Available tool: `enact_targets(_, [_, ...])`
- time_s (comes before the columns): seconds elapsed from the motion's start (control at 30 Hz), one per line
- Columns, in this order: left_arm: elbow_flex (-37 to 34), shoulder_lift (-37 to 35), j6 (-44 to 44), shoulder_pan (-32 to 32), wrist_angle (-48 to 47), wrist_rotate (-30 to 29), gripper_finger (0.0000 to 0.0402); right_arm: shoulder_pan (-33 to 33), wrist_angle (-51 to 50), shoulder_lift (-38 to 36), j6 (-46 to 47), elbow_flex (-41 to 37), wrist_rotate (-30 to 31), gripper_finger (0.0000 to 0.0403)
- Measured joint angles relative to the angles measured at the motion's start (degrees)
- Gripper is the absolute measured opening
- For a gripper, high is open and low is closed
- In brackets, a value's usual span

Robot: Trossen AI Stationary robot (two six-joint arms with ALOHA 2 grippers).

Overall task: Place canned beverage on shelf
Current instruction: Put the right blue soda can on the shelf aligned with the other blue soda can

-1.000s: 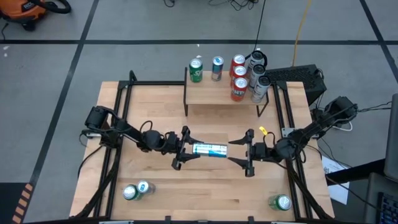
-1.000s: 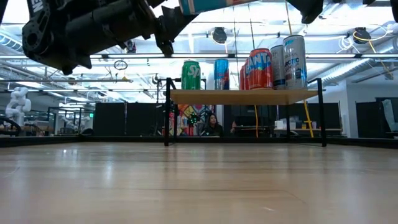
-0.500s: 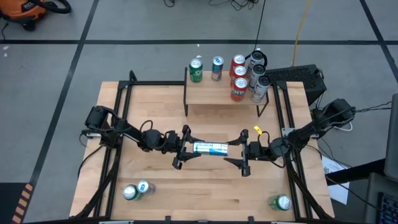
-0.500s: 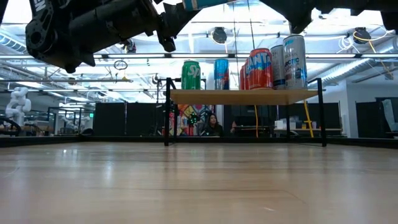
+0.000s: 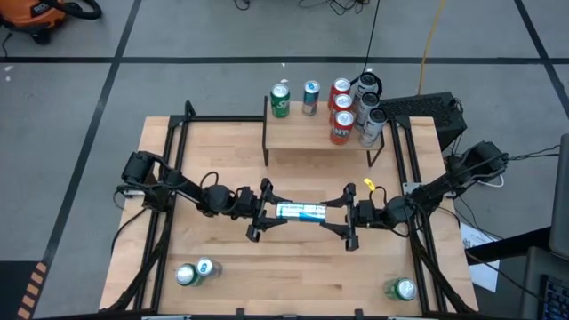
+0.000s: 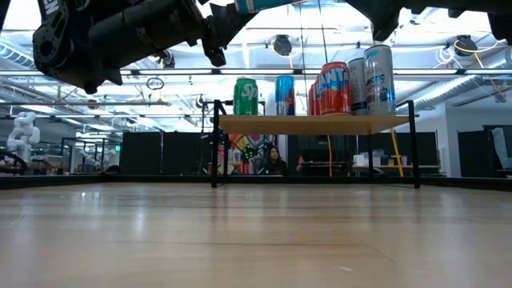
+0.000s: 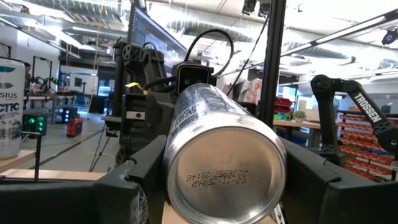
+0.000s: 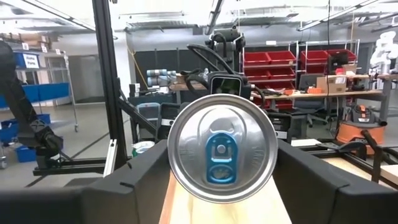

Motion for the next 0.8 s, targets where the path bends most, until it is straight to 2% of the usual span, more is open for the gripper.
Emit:
enact_targets(0.1, [0.00,-0.02,0.09,-0.02,0.19,-0.05,0.0222,-0.65,-0.47,-0.06,0.03,0.16,-1.17,0.0223])
enact_targets(0.2, [-0.02,-0.15,0.08,-0.07,0.71,-0.44,0.0222,-1.54,-1.71,-0.15,0.41,1.21,-2.73,0.0219])
enact_targets(0.53, [0.03,-0.16,-0.10,0.00,-1.03,-0.59,0.0222,-2.68,-4.47,0.12,0.87,2.10,-4.63,0.0268])
enact_targets(0.8, [0.09,-0.07,-0.08,0.02,-1.23,-1.01,0.0222,-2.89,-4.64,0.07,1.99,2.14,-4.49,0.0268])
